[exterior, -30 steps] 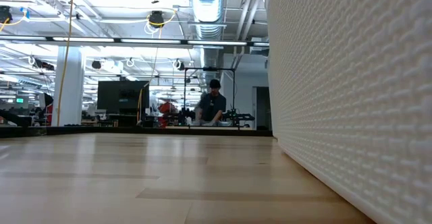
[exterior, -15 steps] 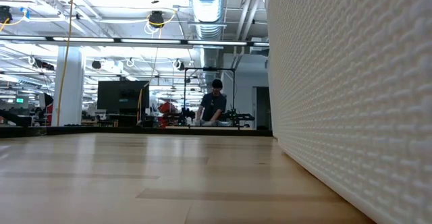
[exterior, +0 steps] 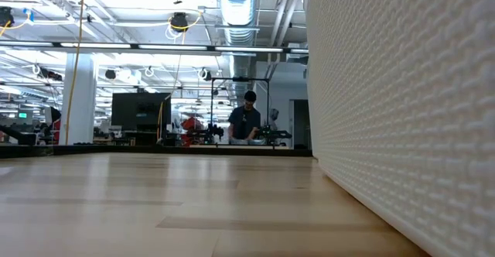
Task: Sort clothes
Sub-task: Put the white sock into the bottom laundry bin
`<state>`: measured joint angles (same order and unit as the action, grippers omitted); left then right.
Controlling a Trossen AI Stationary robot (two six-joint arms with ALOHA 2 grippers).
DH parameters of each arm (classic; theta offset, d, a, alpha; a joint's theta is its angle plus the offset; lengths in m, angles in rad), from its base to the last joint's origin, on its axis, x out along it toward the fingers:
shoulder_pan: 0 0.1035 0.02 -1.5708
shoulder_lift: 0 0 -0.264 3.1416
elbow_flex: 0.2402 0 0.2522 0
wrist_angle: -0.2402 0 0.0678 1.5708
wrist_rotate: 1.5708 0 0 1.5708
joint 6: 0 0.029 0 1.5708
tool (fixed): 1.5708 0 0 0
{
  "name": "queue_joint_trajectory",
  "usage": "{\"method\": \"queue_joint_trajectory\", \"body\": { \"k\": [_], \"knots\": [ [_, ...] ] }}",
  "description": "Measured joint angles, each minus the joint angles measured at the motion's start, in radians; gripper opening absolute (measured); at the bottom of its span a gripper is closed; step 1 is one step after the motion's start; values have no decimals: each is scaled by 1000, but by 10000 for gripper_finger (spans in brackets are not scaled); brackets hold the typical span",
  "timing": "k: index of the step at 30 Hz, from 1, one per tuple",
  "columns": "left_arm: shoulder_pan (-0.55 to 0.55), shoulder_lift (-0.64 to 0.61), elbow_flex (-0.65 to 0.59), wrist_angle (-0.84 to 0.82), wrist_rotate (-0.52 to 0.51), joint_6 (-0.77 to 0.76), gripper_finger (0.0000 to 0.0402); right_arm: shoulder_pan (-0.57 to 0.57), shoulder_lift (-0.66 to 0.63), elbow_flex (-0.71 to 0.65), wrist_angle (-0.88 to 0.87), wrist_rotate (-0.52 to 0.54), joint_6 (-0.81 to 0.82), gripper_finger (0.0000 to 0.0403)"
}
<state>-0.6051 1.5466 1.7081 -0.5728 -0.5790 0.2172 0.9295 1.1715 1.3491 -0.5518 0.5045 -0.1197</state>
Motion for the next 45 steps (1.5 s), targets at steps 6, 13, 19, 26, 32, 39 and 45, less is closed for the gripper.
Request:
{"method": "queue_joint_trajectory", "body": {
  "k": [6,13,19,26,32,39,45],
  "knots": [
    [-68,-61,0,-203,-101,-231,274,59,-1,0,-268,-5,327,1],
    [-135,-123,0,-429,-199,-511,274,59,55,0,-467,-31,512,1],
    [-210,-130,0,-585,-291,-665,274,53,64,-52,-460,-40,547,1],
    [-298,-129,0,-717,-360,-820,274,-32,65,-212,-268,-216,550,2],
    [-373,-129,0,-833,-429,-935,274,-130,65,-313,-202,-302,530,11],
    [-437,-129,0,-874,-437,-1035,274,-267,70,-370,-109,-406,461,50],
    [-508,-121,-3,-872,-452,-1075,274,-372,105,-370,-75,-477,408,98]
  ]
}}
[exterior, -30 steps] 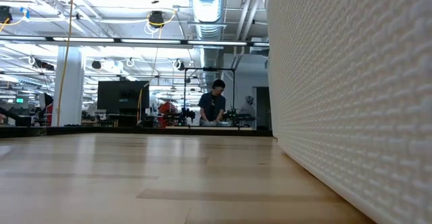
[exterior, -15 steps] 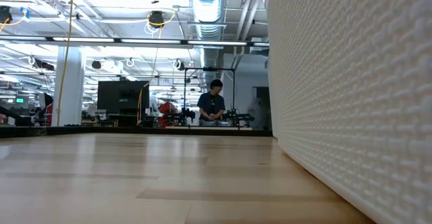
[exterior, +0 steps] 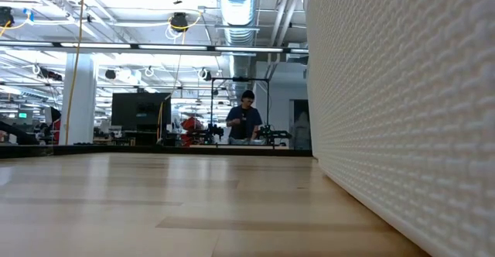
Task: Sort clothes
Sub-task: Put the white sock into the bottom laundry bin, then adjust the bottom laundry bin
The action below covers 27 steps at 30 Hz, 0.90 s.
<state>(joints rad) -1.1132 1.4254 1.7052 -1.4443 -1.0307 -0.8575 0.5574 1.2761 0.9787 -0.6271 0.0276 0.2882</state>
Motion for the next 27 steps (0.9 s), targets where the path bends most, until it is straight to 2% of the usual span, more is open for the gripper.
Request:
{"method": "queue_joint_trajectory", "body": {
  "k": [8,11,19,24,27],
  "knots": [
    [-62,-4,-131,-12,-49,-129,274,-115,61,0,81,-37,-84,236],
    [-64,-5,-184,2,-50,-169,274,-158,88,0,141,-41,-128,266],
    [-62,-8,-339,213,-104,-97,274,-264,173,21,309,-126,-240,274],
    [-30,-9,-442,417,-108,4,274,-317,268,78,365,-204,-293,274],
    [3,-9,-510,577,-73,101,274,-343,324,122,382,-240,-330,274]
  ]
}}
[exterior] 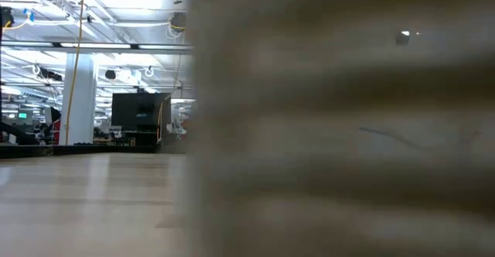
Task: Sort clothes
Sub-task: Adjust the bottom laundry bin, then return to Home Position
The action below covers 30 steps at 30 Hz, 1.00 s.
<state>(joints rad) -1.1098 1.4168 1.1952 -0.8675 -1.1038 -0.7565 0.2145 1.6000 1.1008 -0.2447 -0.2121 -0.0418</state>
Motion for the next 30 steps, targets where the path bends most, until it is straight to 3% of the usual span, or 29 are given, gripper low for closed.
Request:
{"method": "queue_joint_trajectory", "body": {
  "k": [8,14,17,21,30],
  "knots": [
    [138,0,-216,544,208,342,274,-62,128,144,16,-65,-103,274],
    [276,0,-368,973,445,582,274,-105,198,255,16,-112,-151,274],
    [345,0,-418,1107,567,648,274,-114,209,309,-41,-133,-155,274],
    [400,-10,-431,1143,698,692,274,-103,184,382,-190,-145,-154,274],
    [477,-229,-459,912,679,729,274,17,-26,494,-333,-126,-181,274]
  ]
}}
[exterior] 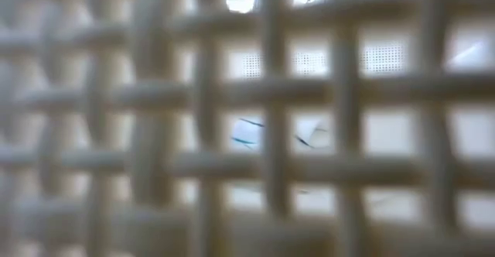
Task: Sort clothes
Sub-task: Return to Home Position
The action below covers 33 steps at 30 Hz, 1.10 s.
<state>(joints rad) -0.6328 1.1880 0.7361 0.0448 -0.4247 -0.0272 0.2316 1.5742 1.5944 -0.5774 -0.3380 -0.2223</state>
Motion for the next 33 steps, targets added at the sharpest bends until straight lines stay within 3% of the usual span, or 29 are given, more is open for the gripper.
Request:
{"method": "queue_joint_trajectory", "body": {
  "k": [4,9,15,19,24,33],
  "knots": [
    [37,-124,-77,-3,-7,-1,274,69,-155,1,-90,99,20,274],
    [74,-274,-231,77,-11,-17,274,223,-328,-29,-245,245,159,274],
    [95,-414,-442,295,-10,-39,274,487,-531,-240,-225,491,371,274],
    [97,-461,-535,447,-10,-45,274,650,-654,-468,-77,600,476,274],
    [97,-469,-582,564,-10,-19,274,793,-761,-773,252,660,460,274],
    [123,-468,-584,576,-9,-19,274,871,-797,-1136,768,669,289,274]
  ]
}}
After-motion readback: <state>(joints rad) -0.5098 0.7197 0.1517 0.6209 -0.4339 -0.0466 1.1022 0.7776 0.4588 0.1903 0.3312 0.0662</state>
